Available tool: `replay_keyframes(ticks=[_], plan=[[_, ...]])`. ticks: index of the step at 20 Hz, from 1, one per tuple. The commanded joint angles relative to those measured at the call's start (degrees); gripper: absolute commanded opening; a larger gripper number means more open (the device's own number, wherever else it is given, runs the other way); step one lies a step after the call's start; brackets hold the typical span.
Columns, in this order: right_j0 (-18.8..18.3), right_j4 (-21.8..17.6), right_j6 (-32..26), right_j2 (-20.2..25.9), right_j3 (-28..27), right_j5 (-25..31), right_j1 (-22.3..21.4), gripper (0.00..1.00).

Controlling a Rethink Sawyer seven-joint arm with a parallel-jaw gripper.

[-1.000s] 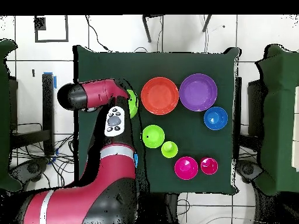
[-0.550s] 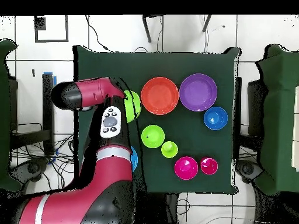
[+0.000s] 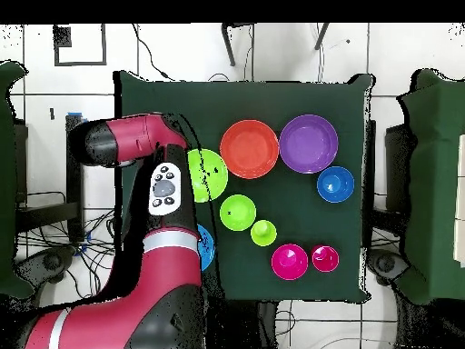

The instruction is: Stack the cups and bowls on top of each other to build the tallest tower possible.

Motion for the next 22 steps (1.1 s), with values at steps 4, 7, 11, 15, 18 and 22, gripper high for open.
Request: replay_keyframes(ticks=[4,7,11,15,18,22], plan=[[-0.2,-3.9,-3.0,4.3,-5.8,1.4,4.8,0.0],[-0.4,-4.7,-3.6,4.2,-5.7,-0.4,5.6,0.0],[0.2,-6.2,-4.2,1.9,-7.1,1.4,5.8,0.0],[0.2,-6.8,-4.8,0.7,-8.8,2.4,7.2,0.0],[-0.4,-7.0,-5.3,0.8,-9.8,3.0,8.5,0.0],[-0.5,-7.7,-4.3,0.4,-8.3,2.5,8.0,0.0]])
